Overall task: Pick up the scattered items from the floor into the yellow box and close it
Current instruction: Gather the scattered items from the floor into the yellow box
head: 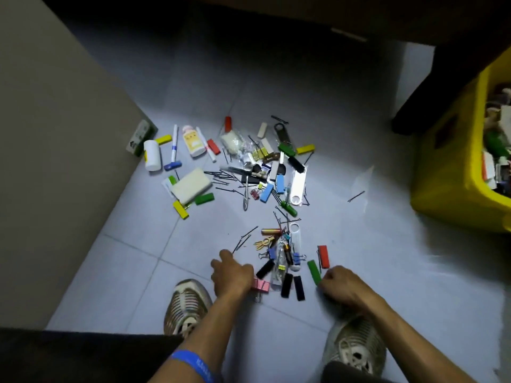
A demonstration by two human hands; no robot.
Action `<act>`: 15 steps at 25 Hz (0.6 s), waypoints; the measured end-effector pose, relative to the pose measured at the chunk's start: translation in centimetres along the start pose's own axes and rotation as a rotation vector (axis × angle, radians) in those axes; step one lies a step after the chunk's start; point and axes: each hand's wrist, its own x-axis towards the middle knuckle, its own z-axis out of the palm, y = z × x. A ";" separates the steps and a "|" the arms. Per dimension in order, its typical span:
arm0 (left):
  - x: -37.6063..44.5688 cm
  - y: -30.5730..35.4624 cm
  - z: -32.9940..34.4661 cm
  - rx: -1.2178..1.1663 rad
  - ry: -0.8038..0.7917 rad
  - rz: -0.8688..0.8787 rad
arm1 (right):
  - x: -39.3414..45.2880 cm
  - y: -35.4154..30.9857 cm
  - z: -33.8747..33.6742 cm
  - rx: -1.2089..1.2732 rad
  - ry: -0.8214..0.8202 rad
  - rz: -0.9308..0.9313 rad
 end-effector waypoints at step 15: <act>1.2 0.8 0.0 0.042 -0.414 -0.008 | 0.8 -3.6 2.1 0.342 -0.301 -0.028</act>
